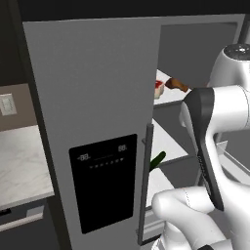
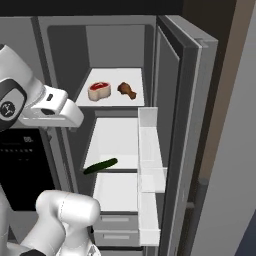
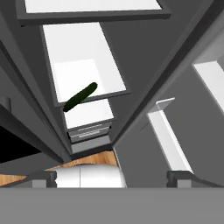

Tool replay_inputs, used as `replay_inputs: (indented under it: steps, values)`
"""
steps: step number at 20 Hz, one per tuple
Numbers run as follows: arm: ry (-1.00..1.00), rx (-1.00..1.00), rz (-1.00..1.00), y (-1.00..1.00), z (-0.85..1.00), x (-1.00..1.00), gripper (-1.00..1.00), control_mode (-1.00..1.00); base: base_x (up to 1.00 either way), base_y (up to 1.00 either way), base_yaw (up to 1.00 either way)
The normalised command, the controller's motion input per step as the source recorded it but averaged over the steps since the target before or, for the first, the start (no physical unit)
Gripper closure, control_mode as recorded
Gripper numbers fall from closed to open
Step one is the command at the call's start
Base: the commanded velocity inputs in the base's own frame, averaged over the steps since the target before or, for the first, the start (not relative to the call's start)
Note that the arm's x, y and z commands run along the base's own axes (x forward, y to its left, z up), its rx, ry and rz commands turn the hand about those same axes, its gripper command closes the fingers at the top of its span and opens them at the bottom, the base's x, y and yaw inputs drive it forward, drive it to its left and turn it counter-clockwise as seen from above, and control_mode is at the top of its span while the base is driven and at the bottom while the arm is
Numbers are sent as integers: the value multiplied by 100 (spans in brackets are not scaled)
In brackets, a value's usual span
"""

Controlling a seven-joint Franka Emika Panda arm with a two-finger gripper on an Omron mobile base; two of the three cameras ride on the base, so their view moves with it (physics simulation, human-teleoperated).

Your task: Gather the cucumber and squash from the fridge and place them on a tray on the dining counter. Then gather the steak and chicken drumstick from the fridge and place them on the other tray.

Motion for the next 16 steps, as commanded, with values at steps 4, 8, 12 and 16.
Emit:
replay_inputs:
  steps: [4, 8, 12, 16]
  values:
    - [0, 0, 0, 0, 0, 0, -100, 100, 51, -3, -20]
    - [0, 0, 0, 0, 0, 0, -100, 100, 48, 0, -19]
    - [0, 0, -7, 0, -6, 34, -100, -100, 10, 0, -3]
    - [0, 2, 2, 0, -20, 58, -100, -100, 0, 0, 0]
